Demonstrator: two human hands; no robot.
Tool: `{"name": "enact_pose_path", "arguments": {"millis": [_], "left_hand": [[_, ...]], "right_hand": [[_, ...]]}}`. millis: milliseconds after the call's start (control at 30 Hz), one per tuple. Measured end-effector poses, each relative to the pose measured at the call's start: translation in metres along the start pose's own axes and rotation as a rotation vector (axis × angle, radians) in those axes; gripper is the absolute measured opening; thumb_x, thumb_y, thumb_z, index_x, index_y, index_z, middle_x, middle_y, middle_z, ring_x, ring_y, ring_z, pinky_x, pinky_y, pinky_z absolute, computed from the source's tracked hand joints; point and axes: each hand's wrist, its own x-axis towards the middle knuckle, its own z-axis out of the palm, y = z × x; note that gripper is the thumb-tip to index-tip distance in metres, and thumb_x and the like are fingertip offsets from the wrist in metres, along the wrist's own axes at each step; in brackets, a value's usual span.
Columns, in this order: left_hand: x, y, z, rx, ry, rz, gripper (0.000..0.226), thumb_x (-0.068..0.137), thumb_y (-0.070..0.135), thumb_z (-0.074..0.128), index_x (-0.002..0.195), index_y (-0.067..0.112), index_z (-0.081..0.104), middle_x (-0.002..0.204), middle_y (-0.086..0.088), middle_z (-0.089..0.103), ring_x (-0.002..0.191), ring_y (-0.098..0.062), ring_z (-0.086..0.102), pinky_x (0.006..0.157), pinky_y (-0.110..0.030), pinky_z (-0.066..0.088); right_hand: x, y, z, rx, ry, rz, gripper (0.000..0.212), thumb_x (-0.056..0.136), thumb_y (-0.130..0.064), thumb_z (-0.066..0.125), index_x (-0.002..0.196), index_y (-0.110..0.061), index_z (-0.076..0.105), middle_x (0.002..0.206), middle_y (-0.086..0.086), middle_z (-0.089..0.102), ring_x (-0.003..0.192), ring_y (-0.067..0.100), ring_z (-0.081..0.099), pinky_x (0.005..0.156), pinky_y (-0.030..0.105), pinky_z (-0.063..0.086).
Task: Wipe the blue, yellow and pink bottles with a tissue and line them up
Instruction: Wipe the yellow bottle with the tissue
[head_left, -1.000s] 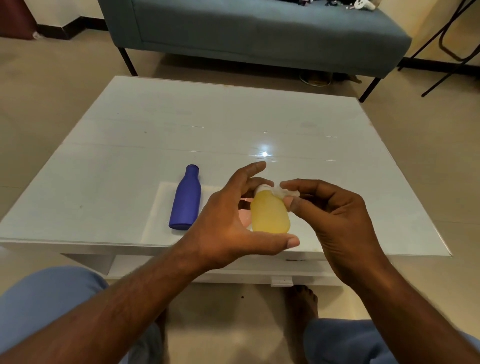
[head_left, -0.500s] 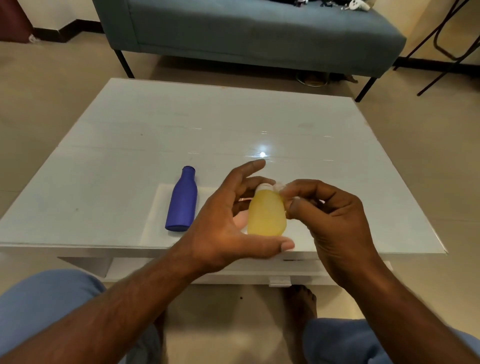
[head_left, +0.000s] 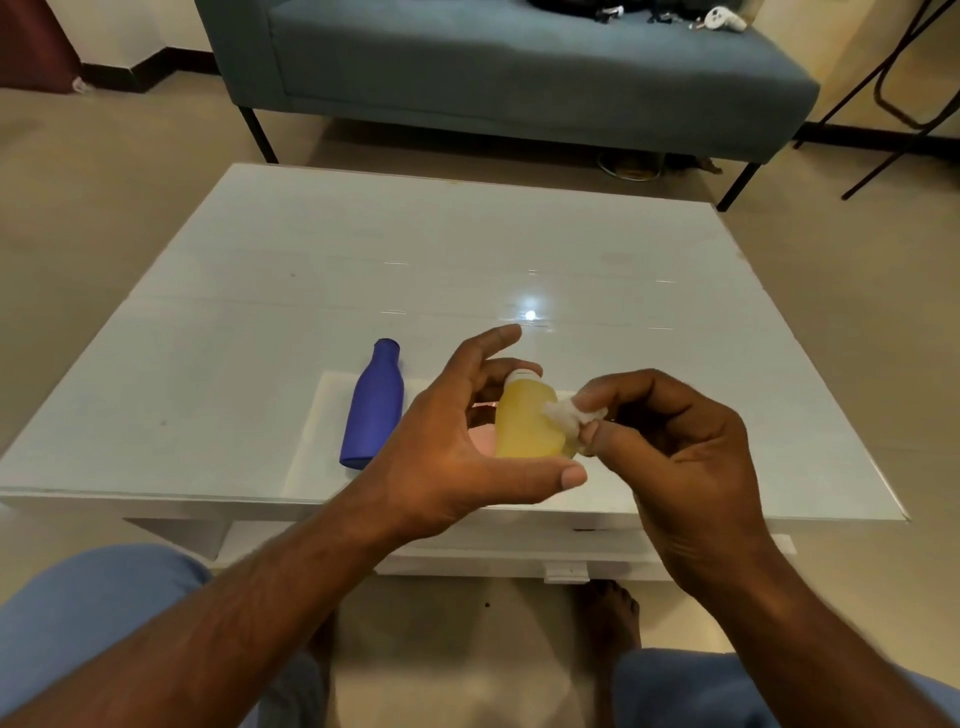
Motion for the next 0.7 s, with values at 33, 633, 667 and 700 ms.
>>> {"name": "enact_pose_path", "arguments": {"millis": [33,633,667,700], "left_hand": [[-0.001,0.001,-0.001,0.015,-0.018,0.001,0.109,0.058,0.048,0.092,0.148,0.05,0.031,0.134,0.024,0.056,0.123,-0.002,0.059,0.09,-0.02,0.056],[-0.011,0.005,0.008,0.093,-0.069,0.073,0.116,0.052,0.043,0.095,0.146,0.056,0.028,0.134,0.034,0.05,0.128,0.004,0.052,0.096,-0.014,0.05],[-0.009,0.004,0.007,0.081,-0.037,0.077,0.116,0.053,0.043,0.097,0.147,0.052,0.029,0.135,0.03,0.052,0.128,0.001,0.053,0.096,-0.017,0.052],[-0.006,0.002,0.006,0.065,-0.003,0.082,0.116,0.054,0.044,0.098,0.149,0.047,0.03,0.136,0.024,0.054,0.128,-0.003,0.055,0.096,-0.02,0.053]], "right_hand": [[0.0,-0.002,0.0,0.008,-0.01,-0.016,0.019,0.085,-0.006,0.072,0.092,-0.023,0.077,0.088,-0.003,0.077,0.087,0.019,0.074,0.075,0.024,0.062],[0.007,0.007,-0.001,-0.067,0.034,0.066,0.024,0.095,0.001,0.068,0.097,-0.021,0.078,0.096,-0.002,0.08,0.098,0.019,0.076,0.09,0.033,0.062],[0.006,0.008,-0.002,-0.055,0.021,0.049,0.022,0.095,0.002,0.069,0.094,-0.018,0.078,0.096,0.0,0.079,0.098,0.021,0.075,0.088,0.033,0.062],[0.005,0.007,-0.002,-0.043,-0.006,0.029,0.02,0.093,0.001,0.071,0.089,-0.017,0.078,0.095,0.001,0.077,0.097,0.022,0.074,0.086,0.034,0.061]]}}
